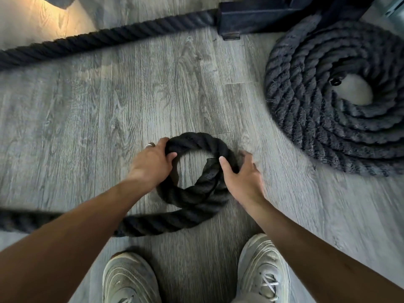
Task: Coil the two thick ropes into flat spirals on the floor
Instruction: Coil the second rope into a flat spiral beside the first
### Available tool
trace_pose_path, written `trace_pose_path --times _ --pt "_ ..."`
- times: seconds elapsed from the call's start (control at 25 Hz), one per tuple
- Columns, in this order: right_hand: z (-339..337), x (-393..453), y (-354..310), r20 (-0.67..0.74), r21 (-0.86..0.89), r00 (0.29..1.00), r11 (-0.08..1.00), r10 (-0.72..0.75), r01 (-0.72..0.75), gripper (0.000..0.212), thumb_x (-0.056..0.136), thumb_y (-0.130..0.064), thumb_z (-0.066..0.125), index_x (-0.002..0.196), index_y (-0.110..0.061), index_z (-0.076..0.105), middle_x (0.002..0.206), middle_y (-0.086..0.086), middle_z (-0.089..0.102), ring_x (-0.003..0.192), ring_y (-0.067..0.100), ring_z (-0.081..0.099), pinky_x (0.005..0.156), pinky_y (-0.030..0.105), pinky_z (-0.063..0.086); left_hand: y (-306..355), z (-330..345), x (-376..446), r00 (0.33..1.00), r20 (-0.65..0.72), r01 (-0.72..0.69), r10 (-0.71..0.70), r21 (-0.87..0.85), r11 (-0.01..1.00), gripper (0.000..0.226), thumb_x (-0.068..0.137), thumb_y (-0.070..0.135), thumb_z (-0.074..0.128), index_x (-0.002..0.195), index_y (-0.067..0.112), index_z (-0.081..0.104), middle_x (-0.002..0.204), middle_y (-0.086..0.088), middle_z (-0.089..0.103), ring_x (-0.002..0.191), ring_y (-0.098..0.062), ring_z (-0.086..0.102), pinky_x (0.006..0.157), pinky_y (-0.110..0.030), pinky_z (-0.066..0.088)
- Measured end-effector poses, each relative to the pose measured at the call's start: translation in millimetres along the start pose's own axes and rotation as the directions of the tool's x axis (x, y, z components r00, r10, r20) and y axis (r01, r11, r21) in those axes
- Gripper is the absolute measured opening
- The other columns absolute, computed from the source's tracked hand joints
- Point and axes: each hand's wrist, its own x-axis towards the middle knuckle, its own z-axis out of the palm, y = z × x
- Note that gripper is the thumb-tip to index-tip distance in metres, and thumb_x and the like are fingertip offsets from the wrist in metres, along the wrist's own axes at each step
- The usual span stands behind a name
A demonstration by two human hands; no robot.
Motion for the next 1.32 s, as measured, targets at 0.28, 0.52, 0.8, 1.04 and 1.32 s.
trace_pose_path --times 0.28,0.52,0.8,1.04,1.32 --pt "32.9 -46.6 -3.3 0.104 -0.072 0.989 0.993 0.103 -0.095 0.131 0.069 -0.064 0.076 0.160 -0.023 -0.009 0.150 0.011 0.017 0.144 0.034 0.017 0.108 0.048 0.036 -22.4 38.7 -43.8 0.964 0.134 0.264 -0.230 -0.378 0.887 0.047 0.098 0.050 0.049 0.138 0.033 0.031 0.112 -0.018 0.067 0.093 -0.041 0.069 0.078 -0.053 0.060" --pt "35.4 -16.7 -17.7 0.168 -0.172 0.982 0.978 -0.085 0.115 0.125 0.063 -0.052 0.082 0.157 -0.030 0.003 0.149 0.005 0.023 0.140 0.032 0.024 0.113 0.055 0.035 -4.6 -7.9 -12.7 0.996 0.080 -0.035 0.026 0.104 0.994 0.102 0.076 0.072 0.068 0.156 0.041 0.013 0.156 -0.017 0.032 0.139 -0.044 0.039 0.104 -0.055 0.046" --pt "18.3 27.8 -55.0 0.308 -0.462 0.901 0.780 -0.305 0.422 0.127 0.061 -0.068 0.081 0.159 -0.023 0.014 0.149 0.004 0.030 0.136 0.029 0.032 0.109 0.047 0.041 -1.4 -6.1 34.3 0.880 0.148 -0.475 0.452 0.318 0.821 0.104 0.080 0.074 0.060 0.161 0.039 0.003 0.167 0.002 0.019 0.138 -0.034 0.038 0.098 -0.054 0.051" --pt "43.3 -71.7 -0.7 0.133 -0.029 0.986 0.995 0.102 -0.099 0.130 0.067 -0.075 0.072 0.160 -0.023 -0.001 0.155 0.010 0.016 0.147 0.033 0.019 0.114 0.050 0.034 0.8 -0.9 24.4 0.916 0.095 -0.395 0.389 0.373 0.839 0.101 0.082 0.079 0.048 0.161 0.036 0.002 0.168 0.007 0.017 0.126 -0.034 0.048 0.089 -0.048 0.055" --pt "8.6 19.0 -23.3 0.101 -0.037 0.967 0.971 -0.233 0.238 0.085 0.077 -0.040 0.082 0.151 -0.024 0.043 0.136 -0.004 0.048 0.132 0.018 0.043 0.110 0.032 0.035 -12.3 5.0 -6.4 0.991 -0.133 0.051 -0.023 0.209 0.977 0.107 0.073 0.091 0.035 0.139 0.007 0.032 0.133 -0.019 0.053 0.098 -0.042 0.068 0.066 -0.043 0.053"
